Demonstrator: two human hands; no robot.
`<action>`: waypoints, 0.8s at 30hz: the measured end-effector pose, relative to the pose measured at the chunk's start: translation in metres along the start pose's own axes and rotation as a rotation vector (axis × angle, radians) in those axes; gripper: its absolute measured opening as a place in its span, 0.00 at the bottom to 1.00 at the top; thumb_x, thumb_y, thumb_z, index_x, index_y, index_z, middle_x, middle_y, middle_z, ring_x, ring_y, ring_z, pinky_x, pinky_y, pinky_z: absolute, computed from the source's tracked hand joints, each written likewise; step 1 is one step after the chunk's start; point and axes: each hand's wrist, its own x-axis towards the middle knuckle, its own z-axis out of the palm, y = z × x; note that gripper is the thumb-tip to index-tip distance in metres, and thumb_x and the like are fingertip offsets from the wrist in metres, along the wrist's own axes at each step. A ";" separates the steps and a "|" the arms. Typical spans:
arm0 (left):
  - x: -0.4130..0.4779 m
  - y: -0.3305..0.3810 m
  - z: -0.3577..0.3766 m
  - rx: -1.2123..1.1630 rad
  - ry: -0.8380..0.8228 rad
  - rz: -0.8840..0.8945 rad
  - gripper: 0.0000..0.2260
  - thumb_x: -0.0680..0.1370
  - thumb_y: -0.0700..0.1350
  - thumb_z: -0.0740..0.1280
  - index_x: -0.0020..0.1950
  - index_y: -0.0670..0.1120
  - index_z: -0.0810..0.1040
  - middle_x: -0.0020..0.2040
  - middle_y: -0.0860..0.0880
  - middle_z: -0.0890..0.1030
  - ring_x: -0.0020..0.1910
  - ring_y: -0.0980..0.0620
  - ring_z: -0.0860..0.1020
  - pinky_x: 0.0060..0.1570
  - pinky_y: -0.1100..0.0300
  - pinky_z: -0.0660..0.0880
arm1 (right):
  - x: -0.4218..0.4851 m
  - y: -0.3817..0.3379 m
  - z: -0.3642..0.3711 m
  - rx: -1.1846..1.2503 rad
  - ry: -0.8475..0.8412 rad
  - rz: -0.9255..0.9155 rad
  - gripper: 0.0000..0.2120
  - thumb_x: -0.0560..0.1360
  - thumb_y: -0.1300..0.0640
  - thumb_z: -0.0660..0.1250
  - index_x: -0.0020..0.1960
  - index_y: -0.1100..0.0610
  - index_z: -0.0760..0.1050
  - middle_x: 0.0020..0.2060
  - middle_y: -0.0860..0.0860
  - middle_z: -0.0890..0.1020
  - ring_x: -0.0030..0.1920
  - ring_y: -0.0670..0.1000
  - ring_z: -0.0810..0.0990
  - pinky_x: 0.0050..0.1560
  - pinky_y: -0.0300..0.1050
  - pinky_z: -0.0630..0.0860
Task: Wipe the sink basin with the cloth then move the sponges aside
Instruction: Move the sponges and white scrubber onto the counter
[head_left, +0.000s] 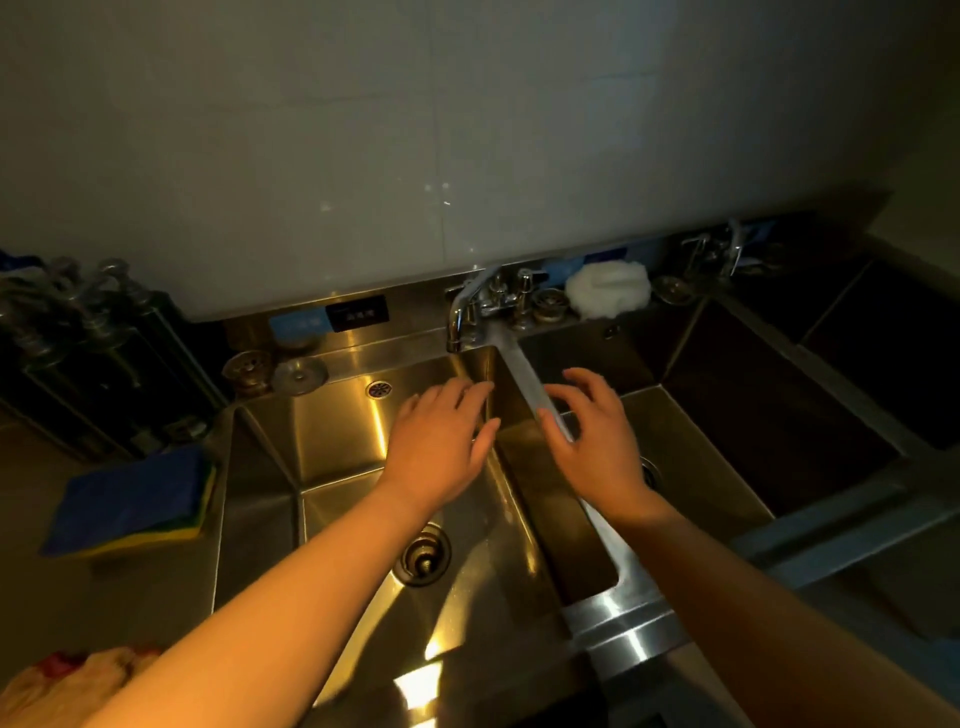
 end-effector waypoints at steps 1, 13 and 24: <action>0.004 0.006 -0.002 0.005 -0.011 0.018 0.21 0.79 0.56 0.56 0.70 0.51 0.66 0.67 0.49 0.71 0.63 0.48 0.71 0.61 0.49 0.67 | 0.002 0.004 -0.007 -0.002 0.017 0.001 0.16 0.75 0.48 0.64 0.62 0.50 0.73 0.66 0.49 0.69 0.66 0.50 0.67 0.62 0.55 0.72; 0.098 0.095 0.024 0.003 -0.027 0.086 0.23 0.79 0.58 0.54 0.72 0.53 0.64 0.69 0.49 0.68 0.66 0.49 0.68 0.65 0.48 0.65 | 0.055 0.096 -0.087 -0.029 0.050 -0.036 0.16 0.74 0.54 0.69 0.60 0.57 0.76 0.64 0.56 0.71 0.65 0.52 0.70 0.62 0.43 0.66; 0.226 0.151 0.078 0.074 -0.045 0.105 0.22 0.78 0.57 0.57 0.70 0.51 0.68 0.66 0.48 0.72 0.64 0.47 0.70 0.66 0.46 0.60 | 0.169 0.204 -0.125 -0.031 -0.094 -0.195 0.16 0.75 0.52 0.66 0.61 0.57 0.75 0.65 0.56 0.70 0.64 0.53 0.71 0.62 0.54 0.72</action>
